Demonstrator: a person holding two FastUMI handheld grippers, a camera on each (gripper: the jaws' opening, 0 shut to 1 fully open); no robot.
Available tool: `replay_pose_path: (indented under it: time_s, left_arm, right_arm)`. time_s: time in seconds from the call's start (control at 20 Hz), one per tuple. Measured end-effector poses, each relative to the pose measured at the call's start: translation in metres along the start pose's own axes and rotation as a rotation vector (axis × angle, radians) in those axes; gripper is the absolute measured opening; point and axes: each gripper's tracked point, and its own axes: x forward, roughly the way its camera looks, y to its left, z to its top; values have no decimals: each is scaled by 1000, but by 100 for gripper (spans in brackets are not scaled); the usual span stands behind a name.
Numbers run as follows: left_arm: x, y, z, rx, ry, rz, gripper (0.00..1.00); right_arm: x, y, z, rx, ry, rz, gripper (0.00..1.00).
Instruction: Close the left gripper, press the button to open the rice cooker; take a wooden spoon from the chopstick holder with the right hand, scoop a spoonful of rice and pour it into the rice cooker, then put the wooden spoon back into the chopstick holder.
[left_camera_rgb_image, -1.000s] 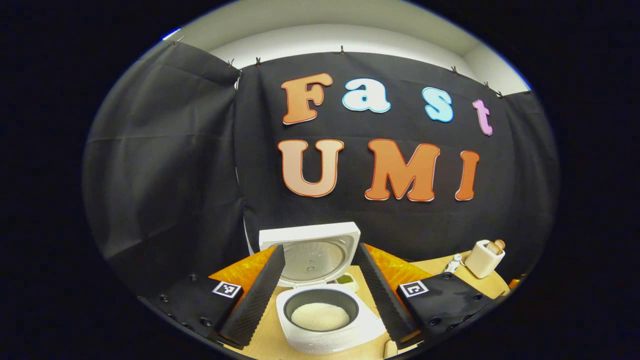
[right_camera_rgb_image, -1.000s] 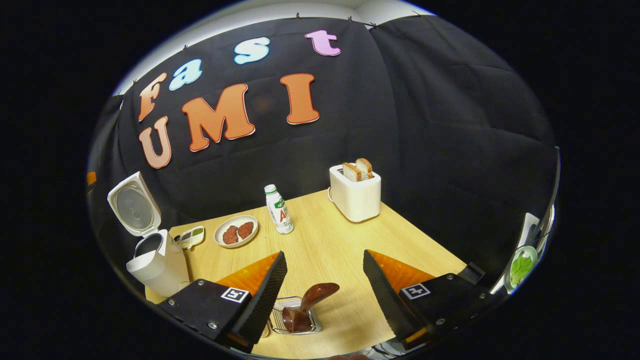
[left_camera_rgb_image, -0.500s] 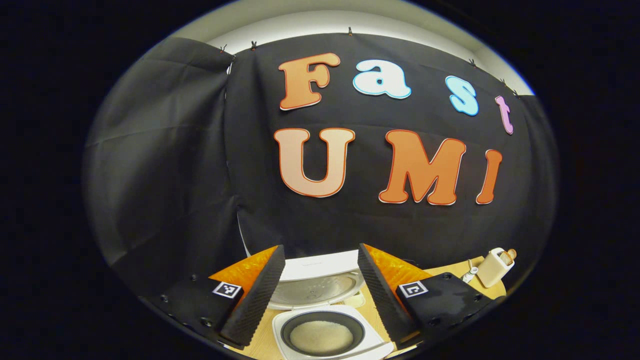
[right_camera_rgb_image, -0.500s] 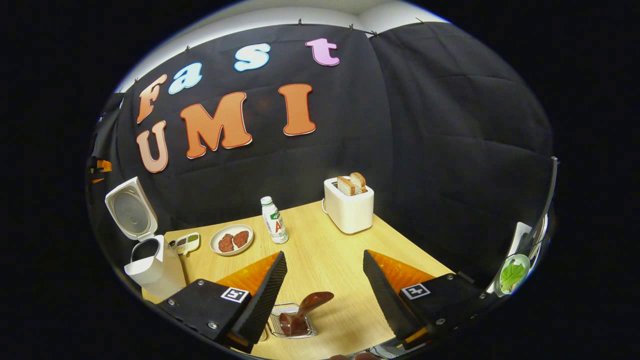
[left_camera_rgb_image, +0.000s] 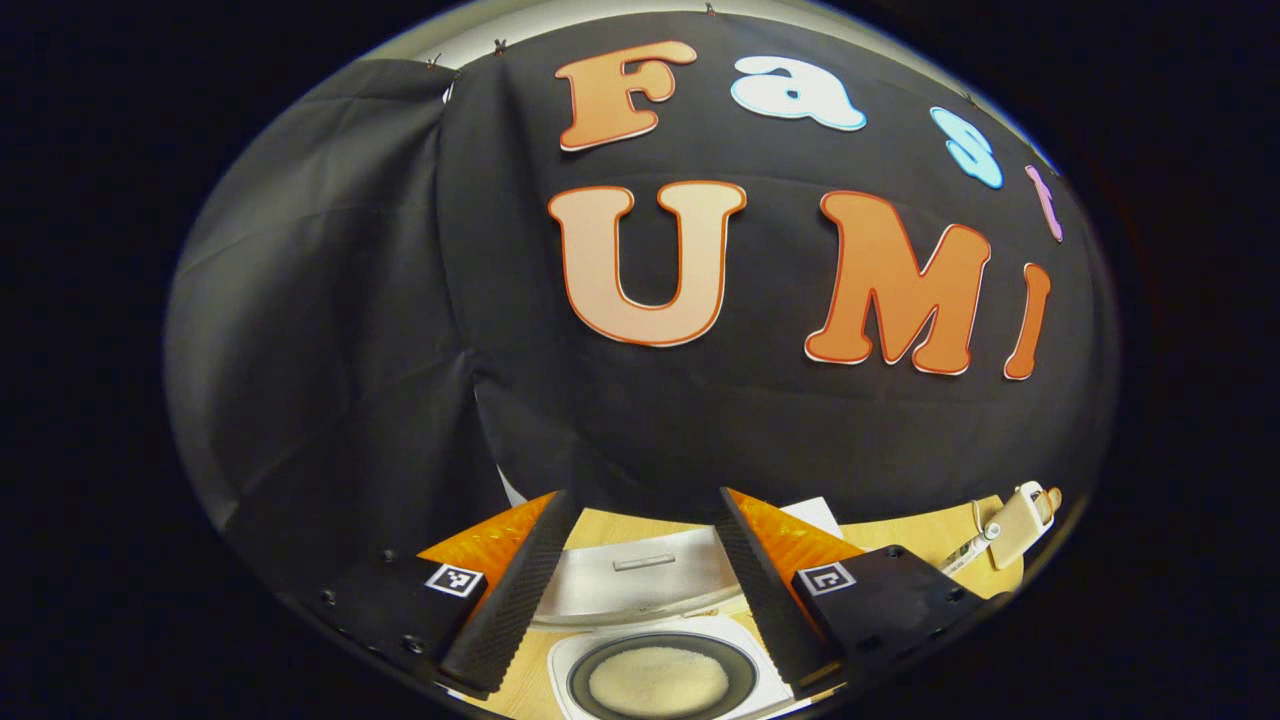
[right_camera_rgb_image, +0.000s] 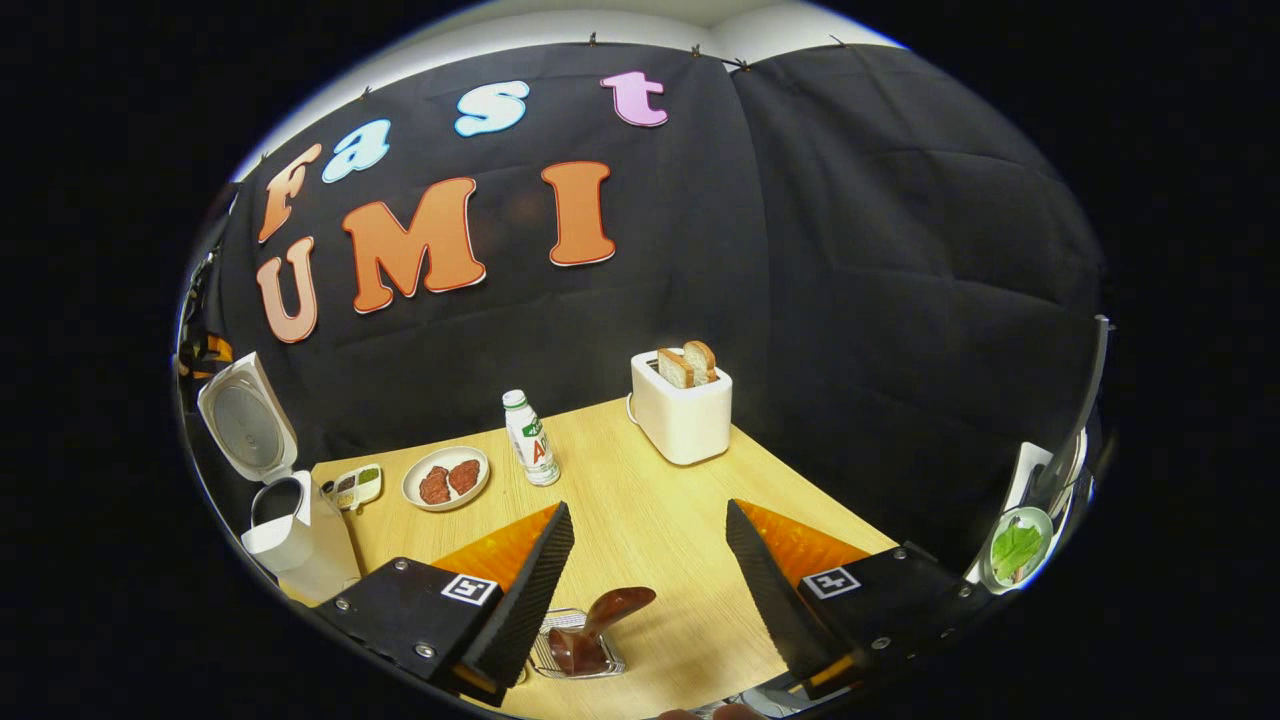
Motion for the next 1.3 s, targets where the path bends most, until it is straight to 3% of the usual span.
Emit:
replay_pose_path:
  time_s: [0.45, 0.65, 0.8, 0.95, 1.3]
  left_arm:
    - [-24, -7, -19, 5, 77, -70, 100]
    - [-62, -17, -42, 28, 93, -83, 100]
    - [-89, -19, -70, 17, 93, -67, 100]
    - [-119, -30, -114, -46, 123, -98, 100]
    - [-143, -42, -188, -131, 99, -94, 100]
  right_arm:
    - [-3, 24, 1, -13, 7, 61, 95]
    - [-9, 29, 2, -28, 7, 102, 95]
    - [-16, 32, 11, -35, -13, 134, 95]
    - [-19, 36, 9, -31, -3, 176, 95]
    - [-19, 44, -9, -109, 47, 225, 95]
